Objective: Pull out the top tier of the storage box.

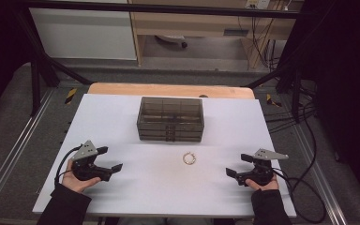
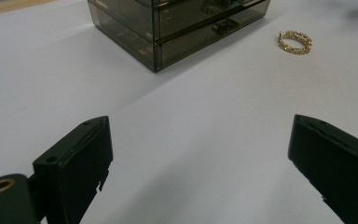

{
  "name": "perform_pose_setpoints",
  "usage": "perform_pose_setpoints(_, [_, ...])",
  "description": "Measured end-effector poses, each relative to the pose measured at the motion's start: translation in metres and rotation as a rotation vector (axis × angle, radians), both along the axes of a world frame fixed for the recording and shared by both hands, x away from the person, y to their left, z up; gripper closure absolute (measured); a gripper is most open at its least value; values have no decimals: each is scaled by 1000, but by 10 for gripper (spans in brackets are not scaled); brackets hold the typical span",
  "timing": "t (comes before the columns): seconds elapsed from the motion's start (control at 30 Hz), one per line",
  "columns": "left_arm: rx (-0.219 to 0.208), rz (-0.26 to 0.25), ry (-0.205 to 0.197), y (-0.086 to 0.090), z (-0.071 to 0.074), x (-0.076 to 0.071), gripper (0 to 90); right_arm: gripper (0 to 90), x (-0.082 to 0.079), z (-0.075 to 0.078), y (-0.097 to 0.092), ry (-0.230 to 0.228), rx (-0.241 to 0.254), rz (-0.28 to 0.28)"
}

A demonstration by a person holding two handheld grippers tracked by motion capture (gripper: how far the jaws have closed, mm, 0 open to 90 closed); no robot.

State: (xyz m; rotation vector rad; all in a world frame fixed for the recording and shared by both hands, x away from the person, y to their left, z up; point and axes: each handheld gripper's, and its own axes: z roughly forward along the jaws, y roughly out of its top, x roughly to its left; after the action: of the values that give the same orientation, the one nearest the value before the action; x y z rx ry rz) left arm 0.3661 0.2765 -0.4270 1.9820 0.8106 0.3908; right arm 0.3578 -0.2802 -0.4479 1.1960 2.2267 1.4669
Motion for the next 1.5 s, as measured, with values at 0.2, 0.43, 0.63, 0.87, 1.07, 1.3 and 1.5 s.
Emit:
perform_pose_setpoints(0.2, [37,-18,-14,-7,3,1,63,7,0,0,0,-1,-3,1])
perform_pose_setpoints(0.43, [80,-39,-40,-14,9,2,63,6,0,0,0,5,-7,2])
perform_pose_setpoints(0.63, [124,-61,-56,-20,13,2,64,7,0,-1,1,1,-13,0])
perform_pose_setpoints(0.87, [171,-80,-83,-28,18,2,64,7,0,-1,1,3,-17,0])
perform_pose_setpoints(1.07, [214,-91,-113,-34,24,1,65,7,1,-1,1,6,-21,-1])
perform_pose_setpoints(1.3, [247,-100,-137,-40,28,2,65,7,1,-2,2,7,-25,0])
perform_pose_setpoints(1.5, [285,-116,-156,-49,29,3,66,7,0,-1,2,9,-23,0])
